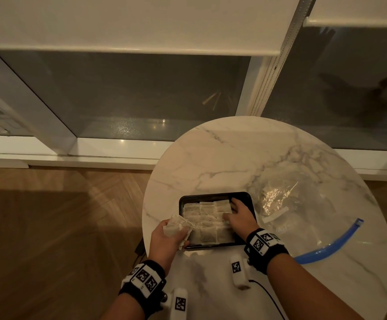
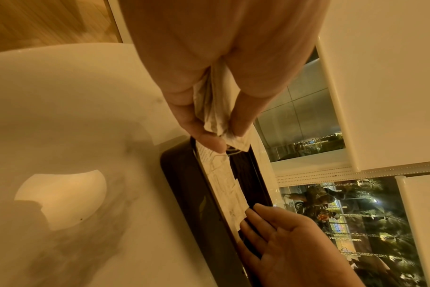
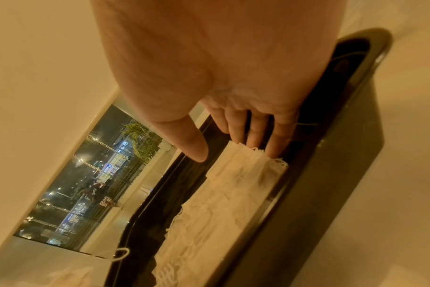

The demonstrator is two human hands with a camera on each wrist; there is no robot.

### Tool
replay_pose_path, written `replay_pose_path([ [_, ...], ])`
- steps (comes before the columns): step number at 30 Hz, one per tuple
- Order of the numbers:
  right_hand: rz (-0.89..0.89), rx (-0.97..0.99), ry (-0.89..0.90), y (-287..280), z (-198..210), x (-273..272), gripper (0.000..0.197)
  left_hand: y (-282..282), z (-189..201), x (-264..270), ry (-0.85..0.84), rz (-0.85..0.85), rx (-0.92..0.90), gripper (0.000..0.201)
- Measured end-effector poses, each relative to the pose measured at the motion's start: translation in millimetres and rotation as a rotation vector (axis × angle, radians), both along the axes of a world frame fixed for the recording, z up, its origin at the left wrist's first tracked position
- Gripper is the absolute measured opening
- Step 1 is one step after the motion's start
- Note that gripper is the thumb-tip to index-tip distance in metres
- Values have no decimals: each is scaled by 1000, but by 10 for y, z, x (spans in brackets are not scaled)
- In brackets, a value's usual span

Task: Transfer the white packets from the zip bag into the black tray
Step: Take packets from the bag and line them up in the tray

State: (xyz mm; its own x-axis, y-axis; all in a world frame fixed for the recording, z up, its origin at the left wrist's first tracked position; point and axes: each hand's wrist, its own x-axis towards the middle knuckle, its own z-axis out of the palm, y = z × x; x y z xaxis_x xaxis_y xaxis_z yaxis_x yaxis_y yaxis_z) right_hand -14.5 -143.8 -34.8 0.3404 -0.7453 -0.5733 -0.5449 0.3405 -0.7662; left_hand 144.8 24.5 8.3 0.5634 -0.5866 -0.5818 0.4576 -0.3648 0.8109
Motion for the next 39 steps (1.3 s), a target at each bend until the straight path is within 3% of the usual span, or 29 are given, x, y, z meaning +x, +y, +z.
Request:
replay_pose_path([
  [3,11,-26,51,33,88,-36,75,3,11,3,-8,-5,1,27],
  [7,24,-225,82,166,323,-110,64,-9,86,-23,12,-42,-30,29],
  [9,12,-278,-10,261,506,-120,49,-42,155,-65,22,-74,-48,28],
  [12,125,-191,-149,391,740,-109,23,-121,274,-159,35,-141,-84,26],
  [14,201,-129,-234,456,821,-100,14,-179,356,-229,43,-189,-113,28],
  [17,177,-115,-334,503,893,-113,5,-240,450,-301,43,-246,-144,31],
  [32,-100,-168,-351,471,1028,-387,20,-221,612,-345,17,-230,-152,15],
  [39,-5,-293,-181,413,908,-600,13,-99,653,-213,11,-85,-165,18],
])
